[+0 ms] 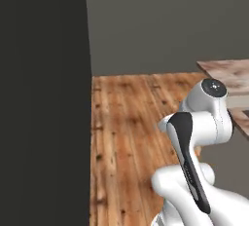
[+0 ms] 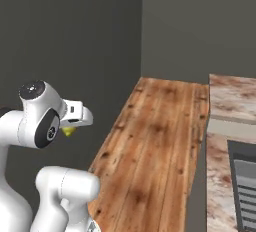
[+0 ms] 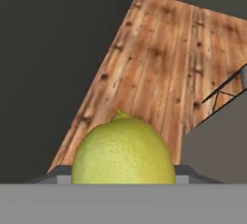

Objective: Place the onion and lemon inside the fridge drawer. Close the drawer after placing the vegetables.

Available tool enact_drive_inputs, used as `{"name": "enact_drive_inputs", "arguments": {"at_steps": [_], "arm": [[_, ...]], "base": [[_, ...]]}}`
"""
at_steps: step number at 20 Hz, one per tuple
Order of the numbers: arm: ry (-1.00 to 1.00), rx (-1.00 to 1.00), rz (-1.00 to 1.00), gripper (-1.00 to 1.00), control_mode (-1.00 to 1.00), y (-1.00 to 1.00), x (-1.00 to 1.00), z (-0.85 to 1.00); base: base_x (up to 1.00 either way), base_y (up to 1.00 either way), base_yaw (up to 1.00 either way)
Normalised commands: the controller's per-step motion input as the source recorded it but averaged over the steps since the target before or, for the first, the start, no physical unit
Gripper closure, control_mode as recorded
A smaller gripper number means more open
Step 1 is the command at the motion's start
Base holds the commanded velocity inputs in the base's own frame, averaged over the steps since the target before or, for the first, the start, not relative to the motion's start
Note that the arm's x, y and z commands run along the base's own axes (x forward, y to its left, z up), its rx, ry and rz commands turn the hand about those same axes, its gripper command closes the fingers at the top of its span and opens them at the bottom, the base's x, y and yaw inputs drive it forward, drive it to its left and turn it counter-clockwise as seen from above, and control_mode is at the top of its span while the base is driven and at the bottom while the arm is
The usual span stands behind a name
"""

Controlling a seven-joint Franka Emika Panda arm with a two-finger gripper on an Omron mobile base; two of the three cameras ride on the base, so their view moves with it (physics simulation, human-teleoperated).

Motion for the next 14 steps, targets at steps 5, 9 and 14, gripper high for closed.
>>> {"name": "enact_drive_inputs", "arguments": {"at_steps": [5,9,14], "arm": [[0.0,0.0,0.0,1.0,1.0,0.0,0.0,0.0],[0.0,0.0,0.0,1.0,1.0,0.0,0.0,0.0],[0.0,0.0,0.0,1.0,1.0,0.0,0.0,0.0]], "base": [[0.93,0.16,-0.55],[0.95,0.19,-0.54],[0.92,0.27,-0.55]]}}
